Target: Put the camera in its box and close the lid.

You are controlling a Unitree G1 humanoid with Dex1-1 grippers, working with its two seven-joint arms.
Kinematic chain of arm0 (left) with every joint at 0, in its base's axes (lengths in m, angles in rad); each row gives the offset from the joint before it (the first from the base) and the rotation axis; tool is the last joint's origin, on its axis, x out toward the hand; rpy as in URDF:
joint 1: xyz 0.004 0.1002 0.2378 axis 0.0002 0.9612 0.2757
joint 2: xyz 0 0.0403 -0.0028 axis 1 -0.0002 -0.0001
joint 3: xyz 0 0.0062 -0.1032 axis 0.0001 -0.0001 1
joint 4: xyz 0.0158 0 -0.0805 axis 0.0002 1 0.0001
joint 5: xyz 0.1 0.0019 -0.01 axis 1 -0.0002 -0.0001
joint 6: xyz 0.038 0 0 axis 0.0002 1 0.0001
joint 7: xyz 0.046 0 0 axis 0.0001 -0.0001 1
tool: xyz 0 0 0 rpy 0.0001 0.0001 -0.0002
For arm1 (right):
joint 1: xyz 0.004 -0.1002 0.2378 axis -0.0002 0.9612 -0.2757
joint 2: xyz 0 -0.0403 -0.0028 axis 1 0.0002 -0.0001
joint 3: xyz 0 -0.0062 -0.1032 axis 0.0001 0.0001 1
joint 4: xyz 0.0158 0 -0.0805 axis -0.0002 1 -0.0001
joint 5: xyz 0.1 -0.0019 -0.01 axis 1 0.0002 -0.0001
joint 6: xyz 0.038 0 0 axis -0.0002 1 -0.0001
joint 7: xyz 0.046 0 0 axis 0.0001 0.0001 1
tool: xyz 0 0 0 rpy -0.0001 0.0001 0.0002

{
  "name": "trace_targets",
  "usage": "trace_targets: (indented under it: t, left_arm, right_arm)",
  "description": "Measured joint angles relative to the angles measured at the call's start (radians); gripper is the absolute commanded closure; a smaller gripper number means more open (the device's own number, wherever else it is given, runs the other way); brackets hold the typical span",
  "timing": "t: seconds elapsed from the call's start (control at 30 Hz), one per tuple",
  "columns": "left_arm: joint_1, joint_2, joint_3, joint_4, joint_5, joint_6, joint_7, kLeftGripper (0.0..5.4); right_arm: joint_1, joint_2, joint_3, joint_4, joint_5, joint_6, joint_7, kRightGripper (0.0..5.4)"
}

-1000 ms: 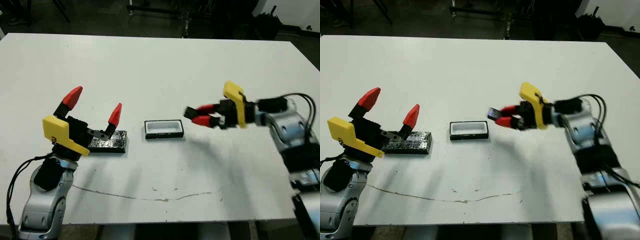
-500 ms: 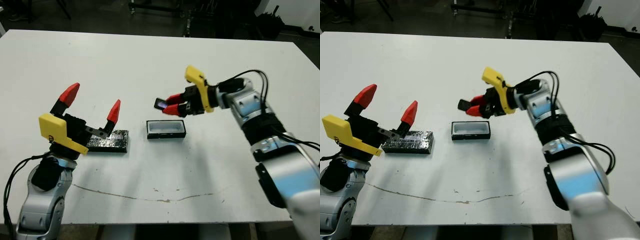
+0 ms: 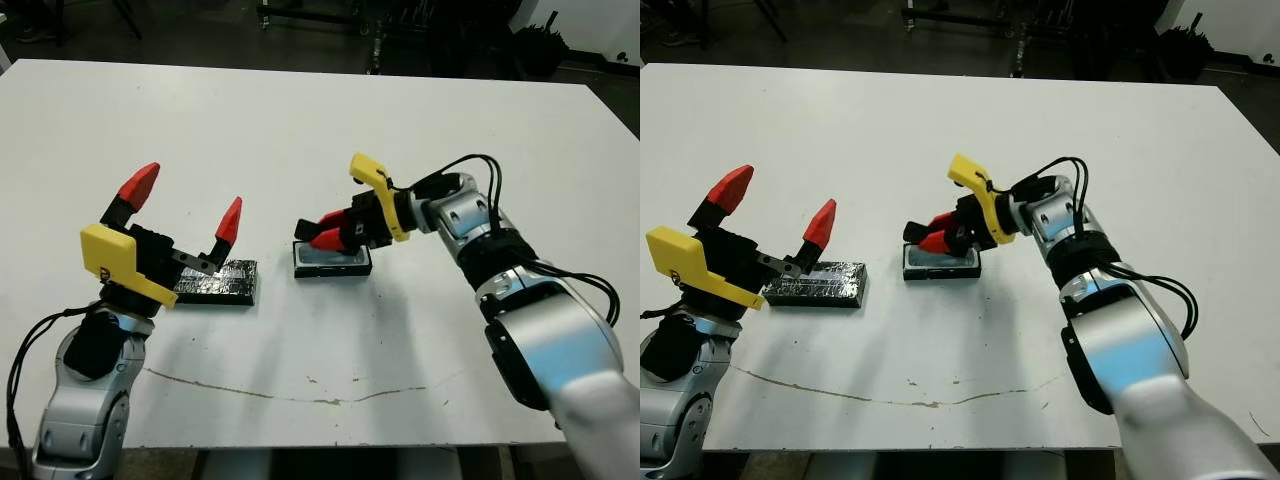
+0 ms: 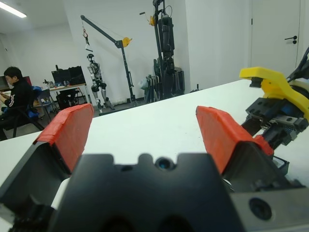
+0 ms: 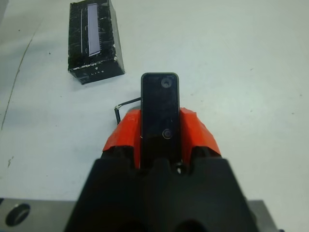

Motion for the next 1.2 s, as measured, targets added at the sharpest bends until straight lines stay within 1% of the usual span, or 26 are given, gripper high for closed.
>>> trace_targets:
  t: [0.1,0.33,0.63,0.9,1.2]
  left_arm:
    - [-0.001,0.0,-0.003,0.0,0.0,0.0,0.0,0.0]
    - [-0.012,-0.001,-0.007,0.001,-0.001,0.0,-0.001,0.0]
    - [-0.012,0.0,-0.007,0.001,-0.004,0.0,-0.001,0.0]
    - [-0.012,0.002,-0.007,0.001,-0.011,0.003,-0.005,0.0]
    - [-0.012,0.006,-0.007,0.001,-0.01,0.01,-0.008,0.0]
  right_arm:
    - [0.0,0.011,0.0,0.003,-0.011,-0.006,0.003,3.76]
    - [0.0,0.019,0.0,0.017,-0.026,-0.056,0.026,3.76]
    - [-0.018,0.021,-0.009,0.069,-0.032,-0.072,0.074,3.76]
    - [-0.032,0.017,-0.007,0.111,-0.059,-0.143,0.118,3.76]
    - [-0.043,-0.008,-0.002,0.129,-0.093,-0.143,0.155,3.76]
